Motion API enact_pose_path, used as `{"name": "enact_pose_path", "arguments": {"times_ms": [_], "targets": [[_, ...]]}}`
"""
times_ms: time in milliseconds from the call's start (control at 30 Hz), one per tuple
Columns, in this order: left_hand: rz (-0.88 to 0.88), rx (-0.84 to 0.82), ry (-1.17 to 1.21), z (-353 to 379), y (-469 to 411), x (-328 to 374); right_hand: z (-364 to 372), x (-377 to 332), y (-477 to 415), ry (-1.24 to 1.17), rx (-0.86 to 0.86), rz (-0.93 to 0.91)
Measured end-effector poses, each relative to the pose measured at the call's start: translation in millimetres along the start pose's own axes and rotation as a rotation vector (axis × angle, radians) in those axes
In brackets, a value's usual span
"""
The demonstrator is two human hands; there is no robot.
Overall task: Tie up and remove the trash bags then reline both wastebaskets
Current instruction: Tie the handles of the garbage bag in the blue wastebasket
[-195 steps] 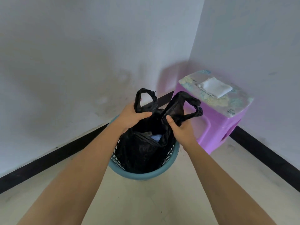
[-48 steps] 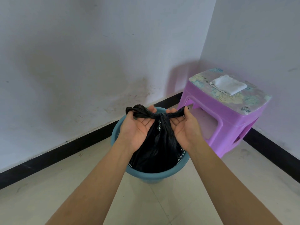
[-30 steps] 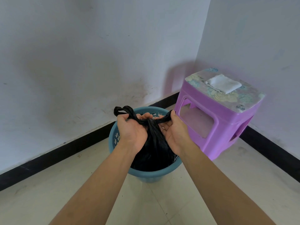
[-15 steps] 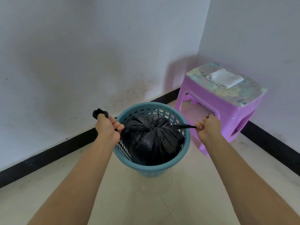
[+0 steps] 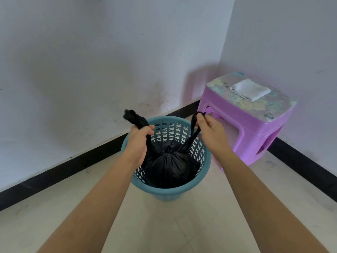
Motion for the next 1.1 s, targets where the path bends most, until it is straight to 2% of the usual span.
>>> {"name": "enact_pose_path", "arguments": {"times_ms": [100,167,267,367,433,533,633,733,867,967,1033,1100], "targets": [[-0.234,0.015,-0.371,-4,0,-26,5,4,6,0.176,-0.136,0.075],[-0.355,0.019,-0.47,-9,1,-44,6,8,8,0.281,-0.227,0.117],[-0.477,0.019,-0.615,-19,0,-58,1,11,8,0.392,-0.269,0.133],[-0.549,-0.096,-0.752,-20,2,-62,-5,8,8,0.572,-0.27,0.268],[-0.516,-0.118,-0.794,-20,2,-62,-8,6,11,0.752,-0.221,0.367],[-0.34,0.055,-0.694,-28,-2,-62,-1,8,13,0.925,-0.186,0.351],[-0.215,0.178,-0.439,-33,-4,-61,24,15,14,0.845,-0.348,0.352],[-0.147,0.207,-0.268,-31,-4,-58,47,20,11,0.914,-0.433,0.382],[-0.088,0.168,-0.328,-20,1,-54,66,29,4,0.949,-0.505,0.45],[-0.026,0.149,-0.373,-17,2,-53,72,38,2,0.892,-0.351,0.426],[0.001,0.154,-0.288,-18,1,-53,75,39,-2,0.837,-0.206,0.272],[0.035,0.149,-0.16,-19,1,-53,78,41,-5,0.667,-0.171,0.114]]}}
Point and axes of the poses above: each hand's wrist, its own y-axis away from the middle knuckle, its own z-axis out of the palm, x = y × z, the point moved 3 cm from there along -y, towards the middle knuckle, and after that the axes turned 15 degrees about -x, right-handed, at the moved point
